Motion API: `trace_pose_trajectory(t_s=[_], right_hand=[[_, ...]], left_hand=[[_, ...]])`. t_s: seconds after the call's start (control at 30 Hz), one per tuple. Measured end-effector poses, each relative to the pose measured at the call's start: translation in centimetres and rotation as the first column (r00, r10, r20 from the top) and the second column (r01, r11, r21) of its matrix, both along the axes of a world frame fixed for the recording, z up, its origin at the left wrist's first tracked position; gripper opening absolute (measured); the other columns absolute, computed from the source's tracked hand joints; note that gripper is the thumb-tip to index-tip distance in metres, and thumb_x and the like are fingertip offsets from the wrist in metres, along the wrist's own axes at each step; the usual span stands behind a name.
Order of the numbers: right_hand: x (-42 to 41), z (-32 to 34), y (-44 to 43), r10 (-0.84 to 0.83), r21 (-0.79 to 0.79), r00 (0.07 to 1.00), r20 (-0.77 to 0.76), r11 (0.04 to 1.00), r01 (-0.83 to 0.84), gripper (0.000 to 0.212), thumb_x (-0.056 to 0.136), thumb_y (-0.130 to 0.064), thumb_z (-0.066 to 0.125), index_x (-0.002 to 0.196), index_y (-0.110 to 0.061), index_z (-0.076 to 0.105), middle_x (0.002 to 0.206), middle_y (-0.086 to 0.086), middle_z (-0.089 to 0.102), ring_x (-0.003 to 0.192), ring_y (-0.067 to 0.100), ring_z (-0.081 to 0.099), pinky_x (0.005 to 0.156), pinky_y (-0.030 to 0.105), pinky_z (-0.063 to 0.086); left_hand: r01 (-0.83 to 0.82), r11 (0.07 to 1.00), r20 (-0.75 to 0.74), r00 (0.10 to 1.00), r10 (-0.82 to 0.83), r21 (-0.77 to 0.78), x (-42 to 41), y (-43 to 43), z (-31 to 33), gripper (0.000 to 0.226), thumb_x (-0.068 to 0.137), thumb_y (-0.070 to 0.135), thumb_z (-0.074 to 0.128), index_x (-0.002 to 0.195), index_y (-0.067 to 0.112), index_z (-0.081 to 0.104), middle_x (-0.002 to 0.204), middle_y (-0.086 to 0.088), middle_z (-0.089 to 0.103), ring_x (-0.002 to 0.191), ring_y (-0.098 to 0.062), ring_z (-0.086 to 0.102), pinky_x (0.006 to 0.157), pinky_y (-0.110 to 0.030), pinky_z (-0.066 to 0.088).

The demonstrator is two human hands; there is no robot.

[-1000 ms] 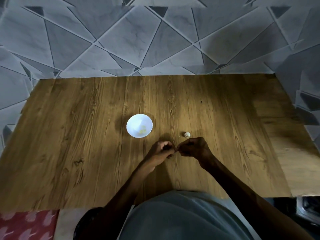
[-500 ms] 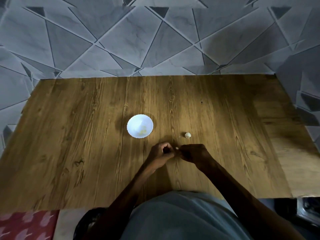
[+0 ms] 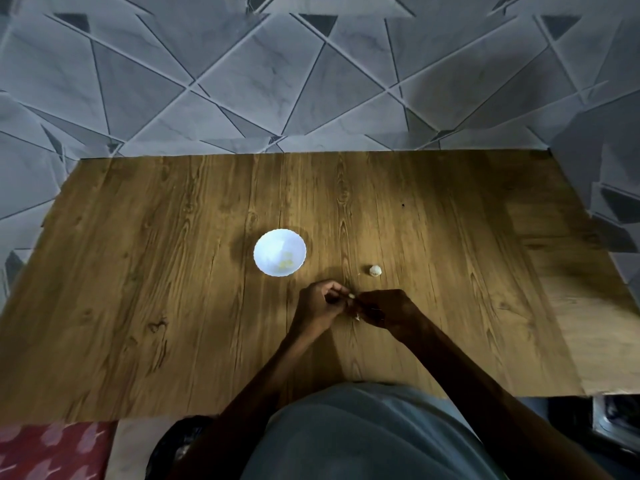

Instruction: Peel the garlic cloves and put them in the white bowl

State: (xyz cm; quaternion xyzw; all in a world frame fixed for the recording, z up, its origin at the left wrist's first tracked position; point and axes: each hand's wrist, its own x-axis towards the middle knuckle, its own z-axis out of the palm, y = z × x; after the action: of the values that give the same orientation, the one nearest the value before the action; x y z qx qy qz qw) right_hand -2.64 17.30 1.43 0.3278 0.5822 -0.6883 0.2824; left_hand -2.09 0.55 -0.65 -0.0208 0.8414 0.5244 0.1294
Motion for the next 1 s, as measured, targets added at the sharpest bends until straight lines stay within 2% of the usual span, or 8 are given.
trace_pose_trajectory(t_s=[0.13, 0.23, 0.4, 0.6, 0.7, 0.87, 0.93, 1.0], right_hand=[[0.0, 0.5, -0.1, -0.042, -0.069, 0.997, 0.065, 0.997, 0.047, 0.018, 0.087, -0.006, 0.07, 0.1, 0.006, 0.07, 0.095, 0.02, 0.07, 0.088, 0.027, 0.066, 0.076, 0.031, 0.055], [-0.2, 0.8, -0.3, -0.086, -0.117, 0.988, 0.126, 0.988, 0.1, 0.012, 0.087, -0.003, 0.069, 0.096, 0.005, 0.069, 0.089, 0.017, 0.07, 0.084, 0.025, 0.066, 0.069, 0.031, 0.054], [-0.3, 0.7, -0.5, -0.094, -0.135, 0.979, 0.182, 0.983, 0.12, 0.007, 0.088, -0.003, 0.068, 0.093, 0.002, 0.068, 0.084, 0.014, 0.071, 0.078, 0.021, 0.067, 0.064, 0.03, 0.053], [-0.2, 0.6, -0.5, -0.082, -0.158, 0.982, 0.172, 0.981, 0.11, 0.006, 0.09, -0.003, 0.065, 0.093, 0.002, 0.067, 0.081, 0.014, 0.071, 0.079, 0.021, 0.066, 0.071, 0.03, 0.054], [-0.3, 0.6, -0.4, -0.093, -0.179, 0.983, 0.158, 0.976, 0.121, 0.005, 0.09, -0.001, 0.064, 0.093, 0.002, 0.066, 0.076, 0.015, 0.072, 0.077, 0.022, 0.067, 0.071, 0.03, 0.054], [0.0, 0.5, 0.1, -0.051, -0.158, 0.999, 0.017, 0.986, 0.053, 0.006, 0.089, 0.0, 0.064, 0.089, 0.003, 0.069, 0.085, 0.017, 0.07, 0.079, 0.024, 0.067, 0.077, 0.032, 0.054], [0.2, 0.4, 0.7, 0.052, -0.129, 0.991, -0.125, 0.989, -0.069, 0.01, 0.092, 0.0, 0.061, 0.094, 0.0, 0.07, 0.088, 0.016, 0.071, 0.082, 0.024, 0.069, 0.079, 0.033, 0.056], [0.3, 0.4, 1.2, 0.212, -0.012, 0.945, -0.248, 0.975, -0.222, 0.012, 0.093, -0.002, 0.059, 0.098, -0.001, 0.071, 0.089, 0.013, 0.072, 0.084, 0.023, 0.07, 0.08, 0.034, 0.057]], left_hand=[[-0.051, 0.999, -0.073, 0.996, 0.05, -0.01, 0.0, 0.3, 0.2, 0.009, 0.082, 0.017, 0.076, 0.09, 0.013, 0.075, 0.083, 0.005, 0.073, 0.079, -0.005, 0.067, 0.07, -0.014, 0.051], [-0.066, 0.998, -0.116, 0.991, 0.063, -0.019, 0.2, 0.5, 0.5, 0.008, 0.082, 0.013, 0.075, 0.089, 0.012, 0.075, 0.082, 0.005, 0.073, 0.076, 0.0, 0.065, 0.067, -0.009, 0.048], [-0.059, 0.997, -0.131, 0.99, 0.053, -0.044, 0.3, 0.5, 0.3, 0.007, 0.081, 0.014, 0.075, 0.087, 0.018, 0.074, 0.078, 0.012, 0.071, 0.074, 0.002, 0.064, 0.066, -0.01, 0.048], [-0.048, 0.998, -0.161, 0.986, 0.039, -0.052, 0.5, 0.3, 0.5, 0.006, 0.08, 0.016, 0.077, 0.084, 0.016, 0.073, 0.074, 0.012, 0.069, 0.07, 0.001, 0.064, 0.063, -0.01, 0.049], [-0.026, 0.999, -0.147, 0.989, 0.022, -0.026, 0.5, 0.2, 0.6, 0.007, 0.079, 0.018, 0.079, 0.082, 0.015, 0.073, 0.072, 0.01, 0.069, 0.068, -0.003, 0.064, 0.062, -0.016, 0.051], [-0.024, 1.0, -0.113, 0.993, 0.025, 0.017, 0.4, -0.1, 0.3, 0.009, 0.079, 0.021, 0.079, 0.08, 0.014, 0.073, 0.074, 0.004, 0.071, 0.071, -0.01, 0.064, 0.066, -0.022, 0.051], [-0.004, 0.999, -0.083, 0.997, 0.008, 0.042, 0.3, -0.2, 0.4, 0.01, 0.08, 0.021, 0.078, 0.082, 0.013, 0.073, 0.076, 0.001, 0.071, 0.073, -0.01, 0.065, 0.066, -0.019, 0.048], [0.025, 0.996, -0.04, 0.999, -0.022, 0.082, 0.3, -0.4, 0.6, 0.011, 0.082, 0.019, 0.076, 0.086, 0.009, 0.073, 0.08, -0.003, 0.072, 0.071, -0.008, 0.066, 0.064, -0.015, 0.049]])
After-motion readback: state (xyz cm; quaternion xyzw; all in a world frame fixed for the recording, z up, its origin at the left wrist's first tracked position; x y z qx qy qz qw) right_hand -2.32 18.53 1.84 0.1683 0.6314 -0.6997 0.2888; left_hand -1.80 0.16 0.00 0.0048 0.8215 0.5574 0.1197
